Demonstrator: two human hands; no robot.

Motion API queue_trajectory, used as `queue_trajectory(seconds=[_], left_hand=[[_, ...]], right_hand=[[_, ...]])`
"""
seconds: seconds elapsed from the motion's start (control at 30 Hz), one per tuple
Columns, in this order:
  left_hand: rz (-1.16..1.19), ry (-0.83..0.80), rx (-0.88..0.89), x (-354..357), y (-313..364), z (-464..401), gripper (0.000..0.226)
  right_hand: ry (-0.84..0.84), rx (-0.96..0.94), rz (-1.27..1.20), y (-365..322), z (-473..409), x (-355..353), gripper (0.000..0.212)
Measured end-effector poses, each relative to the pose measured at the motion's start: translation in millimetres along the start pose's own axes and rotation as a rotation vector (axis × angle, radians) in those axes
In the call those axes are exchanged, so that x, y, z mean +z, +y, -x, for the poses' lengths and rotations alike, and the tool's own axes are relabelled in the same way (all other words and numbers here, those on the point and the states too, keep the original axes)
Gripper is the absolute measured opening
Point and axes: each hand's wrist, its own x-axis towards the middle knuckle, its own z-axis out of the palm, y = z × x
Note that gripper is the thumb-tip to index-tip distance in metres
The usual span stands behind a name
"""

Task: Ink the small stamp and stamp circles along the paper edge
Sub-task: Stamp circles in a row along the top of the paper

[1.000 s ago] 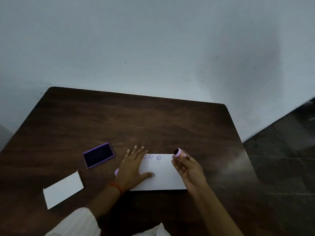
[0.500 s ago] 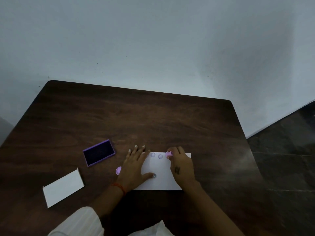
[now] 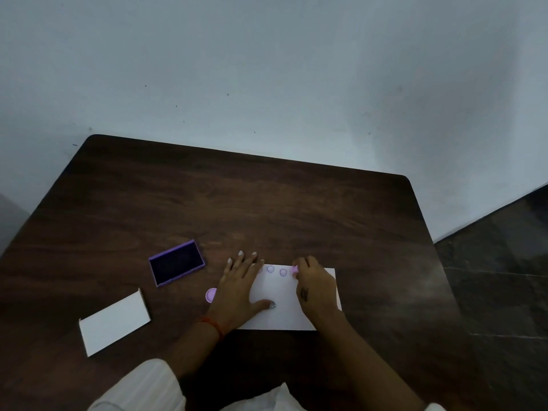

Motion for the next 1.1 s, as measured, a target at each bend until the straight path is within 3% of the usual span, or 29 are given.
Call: queue_trajectory(seconds=[0.6,1.1], left_hand=[[0.090,0.076,0.004,8.9,-3.4,0.8,0.094],[0.138,0.112,0.002,10.0,-3.7,1.5,0.097]], right_hand=[[-0.016,-0.108,0.049,7.0,-6.0,-3.8,0.025],[0.083,-0.198,0.015,14.3,-4.6,6.0,0.023]])
